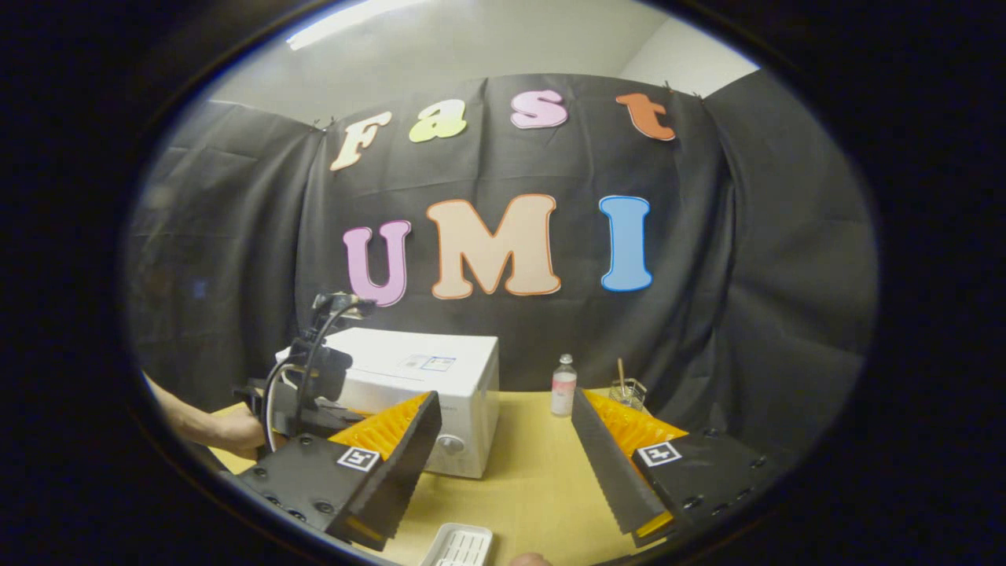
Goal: Open the microwave oven with the left hand, put the food in, and close the microwave oven.
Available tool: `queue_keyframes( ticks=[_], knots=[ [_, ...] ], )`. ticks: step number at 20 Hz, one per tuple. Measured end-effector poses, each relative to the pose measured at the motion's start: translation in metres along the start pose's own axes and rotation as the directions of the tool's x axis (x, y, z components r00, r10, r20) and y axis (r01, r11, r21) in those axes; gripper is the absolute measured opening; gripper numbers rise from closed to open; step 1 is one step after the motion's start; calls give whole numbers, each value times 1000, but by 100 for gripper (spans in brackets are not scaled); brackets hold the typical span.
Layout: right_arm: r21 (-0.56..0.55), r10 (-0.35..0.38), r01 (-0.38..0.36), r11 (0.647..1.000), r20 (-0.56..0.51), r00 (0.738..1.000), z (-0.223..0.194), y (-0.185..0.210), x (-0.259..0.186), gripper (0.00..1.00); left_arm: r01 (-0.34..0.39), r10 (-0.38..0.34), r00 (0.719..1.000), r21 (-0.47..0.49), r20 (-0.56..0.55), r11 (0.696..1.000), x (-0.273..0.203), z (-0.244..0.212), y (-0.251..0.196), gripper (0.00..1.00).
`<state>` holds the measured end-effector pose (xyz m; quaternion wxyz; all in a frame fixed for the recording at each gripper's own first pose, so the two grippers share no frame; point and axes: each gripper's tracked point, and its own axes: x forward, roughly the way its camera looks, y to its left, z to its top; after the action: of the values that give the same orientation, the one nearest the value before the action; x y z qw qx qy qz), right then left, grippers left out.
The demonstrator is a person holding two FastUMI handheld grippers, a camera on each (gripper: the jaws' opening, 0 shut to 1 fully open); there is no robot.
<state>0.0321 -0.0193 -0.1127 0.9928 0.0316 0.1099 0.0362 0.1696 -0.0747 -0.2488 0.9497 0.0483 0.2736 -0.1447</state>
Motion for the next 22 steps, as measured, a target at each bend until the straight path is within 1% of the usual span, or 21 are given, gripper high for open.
queue_keyframes(
  ticks=[2, 4, 6, 7, 9, 11, 13, 14, 15, 16, 17, 18, 19, 20, 21, 22],
  knots=[
    [1, 2, -2, 1000, 1, 1000, 0, 3, -1, 97, -15, 15, 999, 28, 29, 1000, -2, 5, 1, 1],
    [-5, 3, -3, 1000, -3, 1000, -3, 4, -1, 96, -33, 32, 999, 29, 28, 999, -9, 7, 4, 1],
    [-19, 3, -3, 1000, -3, 1000, -2, 7, 0, 96, -30, 29, 998, 17, 48, 999, -24, 11, 2, 1],
    [-19, 3, -3, 1000, -4, 1000, -1, 8, 1, 96, -26, 25, 997, 13, 75, 1000, -37, 19, 0, 1],
    [-13, 5, -5, 1000, -1, 1000, 4, 10, 4, 96, -31, 25, 983, 30, 181, 999, -68, 47, 2, 1],
    [-24, 8, -8, 1000, 6, 1000, 11, 12, 9, 96, -49, 35, 956, 41, 292, 998, -104, 85, 5, 1],
    [-43, 11, -10, 999, 17, 1000, 22, 14, 12, 96, -93, 78, 915, 19, 396, 996, -144, 124, 19, 0],
    [-53, 11, -9, 999, 26, 1000, 31, 15, 14, 96, -101, 92, 890, -3, 446, 995, -164, 142, 25, 0],
    [-70, 8, -6, 998, 40, 999, 40, 16, 16, 96, -93, 91, 870, -20, 485, 995, -180, 156, 27, 0],
    [-94, 11, -5, 996, 56, 998, 50, 18, 18, 96, -84, 85, 856, -24, 511, 996, -196, 164, 26, 2],
    [-119, 11, -3, 993, 69, 998, 60, 20, 20, 96, -96, 98, 840, -31, 534, 995, -209, 169, 30, 2],
    [-136, 14, -3, 991, 83, 996, 69, 23, 22, 96, -115, 122, 822, -47, 557, 992, -217, 175, 36, 33],
    [-144, 16, -1, 990, 103, 995, 79, 29, 24, 96, -120, 124, 807, -44, 578, 992, -228, 181, 36, 63],
    [-146, 9, 8, 989, 116, 993, 86, 30, 25, 96, -135, 140, 788, -53, 600, 989, -240, 181, 38, 93],
    [-145, 10, 8, 989, 122, 992, 90, 33, 23, 96, -146, 142, 778, -45, 613, 988, -246, 183, 39, 91],
    [-140, 12, 6, 990, 128, 992, 92, 38, 20, 96, -153, 138, 773, -29, 619, 988, -252, 182, 37, 99]
  ],
)
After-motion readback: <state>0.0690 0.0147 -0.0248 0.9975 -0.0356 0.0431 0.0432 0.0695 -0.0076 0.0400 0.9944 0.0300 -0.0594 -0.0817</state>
